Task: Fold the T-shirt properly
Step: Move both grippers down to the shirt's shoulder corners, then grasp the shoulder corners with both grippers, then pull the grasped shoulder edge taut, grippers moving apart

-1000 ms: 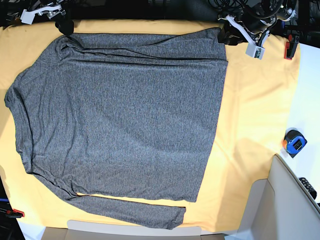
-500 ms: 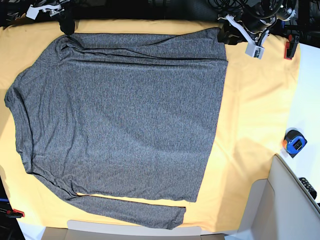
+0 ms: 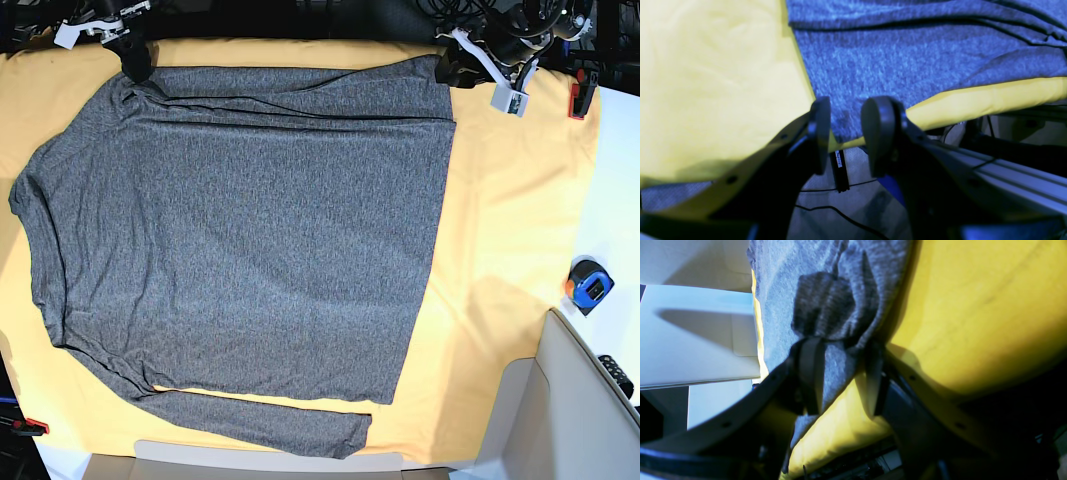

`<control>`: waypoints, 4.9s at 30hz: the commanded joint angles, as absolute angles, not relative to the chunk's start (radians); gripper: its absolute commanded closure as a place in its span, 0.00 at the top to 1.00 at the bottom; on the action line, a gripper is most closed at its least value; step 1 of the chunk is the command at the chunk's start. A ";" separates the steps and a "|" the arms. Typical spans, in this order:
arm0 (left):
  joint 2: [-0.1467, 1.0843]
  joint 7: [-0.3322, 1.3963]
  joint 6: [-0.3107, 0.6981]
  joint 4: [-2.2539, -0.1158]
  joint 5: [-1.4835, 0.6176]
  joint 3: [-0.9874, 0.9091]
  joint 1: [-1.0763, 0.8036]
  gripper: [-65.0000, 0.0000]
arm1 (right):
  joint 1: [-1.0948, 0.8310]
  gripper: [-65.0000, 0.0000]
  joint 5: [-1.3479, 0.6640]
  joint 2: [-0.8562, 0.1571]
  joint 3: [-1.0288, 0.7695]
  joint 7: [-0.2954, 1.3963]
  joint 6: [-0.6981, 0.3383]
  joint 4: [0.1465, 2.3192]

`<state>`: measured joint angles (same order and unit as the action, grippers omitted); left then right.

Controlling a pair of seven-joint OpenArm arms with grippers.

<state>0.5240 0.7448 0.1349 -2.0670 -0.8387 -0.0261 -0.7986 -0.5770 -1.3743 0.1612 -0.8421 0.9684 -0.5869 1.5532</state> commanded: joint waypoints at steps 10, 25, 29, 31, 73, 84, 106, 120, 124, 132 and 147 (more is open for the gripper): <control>0.530 0.734 0.140 -2.081 -0.894 -0.041 -0.808 0.30 | -0.547 0.05 -1.227 0.157 -0.835 0.986 -0.575 1.561; 0.533 0.989 0.157 -1.859 -1.300 -0.174 -0.667 0.43 | -0.536 0.00 -1.193 0.157 -0.765 0.987 -0.575 1.570; 0.529 1.038 0.280 -1.773 -1.316 -0.174 -0.624 0.43 | -0.536 0.00 -1.193 0.157 -0.765 0.987 -0.575 1.570; 0.519 1.050 0.286 -1.727 -1.316 -0.174 -0.604 0.43 | -0.536 0.00 -1.193 0.157 -0.765 0.987 -0.575 1.570; 0.452 1.218 0.292 -1.799 -1.314 -0.165 -0.573 0.00 | -0.558 0.00 -0.800 0.157 -0.773 0.987 -0.575 1.744; 0.458 1.222 0.292 -1.871 -1.317 -0.170 -0.578 0.00 | -0.634 0.00 -0.759 0.136 -0.773 0.989 -0.575 1.886; 0.450 1.256 0.294 -2.040 -1.320 -0.173 -0.538 0.00 | -0.615 0.00 -0.769 0.081 -0.765 0.990 -0.575 2.025; 0.430 1.264 0.294 -2.028 -1.313 -0.174 -0.271 0.00 | -0.346 0.00 -0.788 0.059 -0.751 0.990 -0.575 2.018; 0.430 1.256 0.292 -1.986 -1.313 -0.177 -0.231 0.00 | -0.291 0.00 -0.783 0.059 -0.757 0.990 -0.575 2.008; 0.430 1.265 0.292 -1.793 -1.311 -0.183 -0.194 0.00 | -0.263 0.00 -0.783 0.059 -0.757 0.989 -0.575 1.830; 0.479 1.265 0.292 -1.673 -1.311 -0.090 -0.197 0.35 | -0.269 0.38 -0.677 0.033 -0.759 1.040 -0.573 1.727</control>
<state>0.4629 1.2675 0.2890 -1.6547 -1.2865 -0.0856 -0.2073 -0.2680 -0.6914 0.0418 -0.7532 1.0264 -0.5800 1.7142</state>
